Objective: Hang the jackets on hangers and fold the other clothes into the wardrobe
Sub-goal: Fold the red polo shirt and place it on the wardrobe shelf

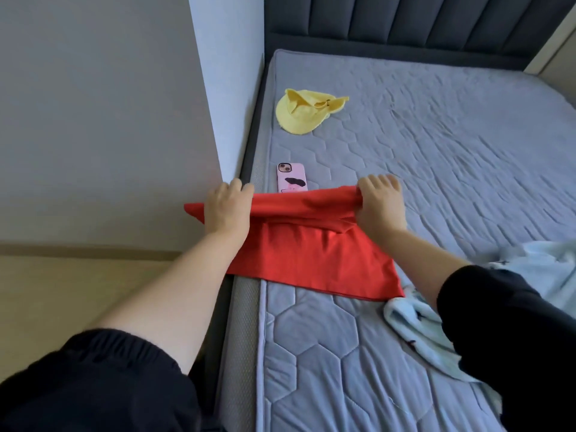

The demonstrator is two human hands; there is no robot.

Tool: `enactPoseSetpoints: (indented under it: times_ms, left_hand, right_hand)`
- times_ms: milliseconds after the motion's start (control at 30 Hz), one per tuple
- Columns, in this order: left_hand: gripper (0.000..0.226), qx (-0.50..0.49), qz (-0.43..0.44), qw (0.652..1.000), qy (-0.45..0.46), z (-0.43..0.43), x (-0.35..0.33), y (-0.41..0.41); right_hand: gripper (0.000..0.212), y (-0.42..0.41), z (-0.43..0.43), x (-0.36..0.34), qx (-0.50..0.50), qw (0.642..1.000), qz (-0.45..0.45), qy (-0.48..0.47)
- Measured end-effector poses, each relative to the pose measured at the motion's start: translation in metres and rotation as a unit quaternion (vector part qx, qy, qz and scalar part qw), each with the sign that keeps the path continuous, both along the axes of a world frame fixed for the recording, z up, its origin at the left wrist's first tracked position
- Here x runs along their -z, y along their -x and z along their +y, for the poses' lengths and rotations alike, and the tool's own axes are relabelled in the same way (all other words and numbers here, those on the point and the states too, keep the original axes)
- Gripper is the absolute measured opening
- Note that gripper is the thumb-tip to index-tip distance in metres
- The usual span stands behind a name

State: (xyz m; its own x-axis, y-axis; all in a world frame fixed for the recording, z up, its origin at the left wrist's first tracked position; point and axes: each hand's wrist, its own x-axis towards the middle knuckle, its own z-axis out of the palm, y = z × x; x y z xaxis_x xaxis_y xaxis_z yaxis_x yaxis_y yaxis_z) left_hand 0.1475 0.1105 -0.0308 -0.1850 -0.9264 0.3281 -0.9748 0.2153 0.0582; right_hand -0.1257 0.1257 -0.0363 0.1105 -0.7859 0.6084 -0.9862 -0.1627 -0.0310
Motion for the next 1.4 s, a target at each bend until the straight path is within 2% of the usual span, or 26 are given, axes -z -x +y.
enactPoseSetpoints:
  times_ms: [67,133,200,267,367,433,500,567,633,667,700,733,767,800,833,867,933,967,1000,1033,1167,1200,1267,1333,1400]
  left_hand:
    - [0.03,-0.033,-0.01,0.999,-0.023,0.018,0.03,-0.007]
    - [0.032,-0.09,0.0,0.99,-0.109,0.037,0.059,-0.008]
    - [0.035,-0.131,0.031,0.971,-0.198,0.057,0.086,-0.006]
    - [0.046,-0.145,0.085,0.954,-0.25,0.074,0.106,-0.004]
    - [0.057,-0.152,0.134,0.949,-0.243,0.082,0.115,-0.005]
    - [0.062,-0.13,0.098,0.967,-0.196,0.082,0.111,-0.005]
    - [0.072,-0.086,0.049,0.981,-0.169,0.081,0.107,0.0]
    - [0.079,-0.043,0.018,0.984,-0.174,0.079,0.104,0.007]
    - [0.083,0.0,0.0,0.983,-0.183,0.078,0.103,0.014]
    - [0.084,0.025,-0.009,0.982,-0.185,0.077,0.103,0.018]
    - [0.084,0.052,-0.018,0.981,-0.186,0.077,0.103,0.022]
    - [0.084,0.077,-0.028,0.979,-0.187,0.078,0.104,0.027]
    - [0.083,0.095,-0.037,0.977,-0.187,0.077,0.104,0.032]
    - [0.083,0.105,-0.046,0.976,-0.187,0.077,0.104,0.036]
    - [0.083,0.11,-0.053,0.975,-0.186,0.076,0.105,0.04]
    - [0.083,0.11,-0.056,0.975,-0.187,0.075,0.106,0.043]
    - [0.083,0.102,-0.056,0.973,-0.198,0.072,0.108,0.047]
    - [0.083,0.097,-0.055,0.973,-0.203,0.071,0.109,0.048]
    - [0.082,0.095,-0.056,0.973,-0.203,0.069,0.11,0.049]
    - [0.08,0.095,-0.056,0.973,-0.202,0.066,0.11,0.052]
    - [0.064,0.099,-0.069,0.974,-0.194,0.061,0.114,0.06]
    - [0.059,0.109,-0.082,0.972,-0.192,0.057,0.114,0.059]
    - [0.057,0.144,-0.073,0.976,-0.144,0.049,0.109,0.059]
    - [0.059,0.175,-0.007,0.983,-0.056,0.046,0.099,0.074]
    - [0.05,0.212,0.015,0.975,-0.056,0.055,0.086,0.099]
  right_hand:
    - [0.016,-0.001,0.021,0.024,-0.055,0.998,0.029,-0.016]
    - [0.022,-0.005,0.04,0.049,-0.087,0.99,0.088,-0.068]
    - [0.03,-0.009,0.053,0.072,-0.078,0.982,0.122,-0.124]
    - [0.031,-0.014,0.065,0.087,-0.068,0.976,0.119,-0.17]
    - [0.019,-0.016,0.077,0.096,-0.082,0.98,0.08,-0.164]
    - [0.028,-0.018,0.08,0.092,-0.101,0.983,0.038,-0.148]
    - [0.026,-0.023,0.085,0.088,-0.119,0.981,0.032,-0.152]
    - [0.022,-0.031,0.092,0.087,-0.14,0.965,0.059,-0.212]
    - [0.018,-0.037,0.093,0.085,-0.13,0.928,0.067,-0.342]
    - [0.016,-0.038,0.091,0.083,-0.113,0.907,0.04,-0.403]
    - [0.015,-0.037,0.088,0.082,-0.095,0.9,-0.019,-0.425]
    - [0.016,-0.036,0.085,0.079,-0.08,0.913,-0.089,-0.391]
    - [0.015,-0.034,0.081,0.075,-0.054,0.939,-0.154,-0.301]
    - [0.015,-0.028,0.076,0.074,-0.003,0.958,-0.197,-0.207]
    - [0.019,-0.019,0.07,0.074,0.071,0.96,-0.23,-0.143]
    - [0.03,-0.01,0.067,0.072,0.161,0.939,-0.27,-0.138]
    - [0.063,0.007,0.064,0.073,0.321,0.841,-0.36,-0.243]
    - [0.076,0.013,0.063,0.076,0.358,0.79,-0.404,-0.29]
    - [0.081,0.015,0.064,0.075,0.362,0.755,-0.444,-0.318]
    - [0.079,0.018,0.063,0.076,0.345,0.736,-0.483,-0.326]
    - [0.044,0.018,0.057,0.067,0.253,0.699,-0.58,-0.334]
    - [0.039,0.019,0.053,0.063,0.245,0.704,-0.586,-0.316]
    - [0.025,0.024,0.044,0.047,0.244,0.746,-0.563,-0.259]
    - [0.018,0.033,0.034,0.03,0.255,0.808,-0.492,-0.201]
    - [0.025,0.046,0.028,0.019,0.297,0.862,-0.378,-0.162]
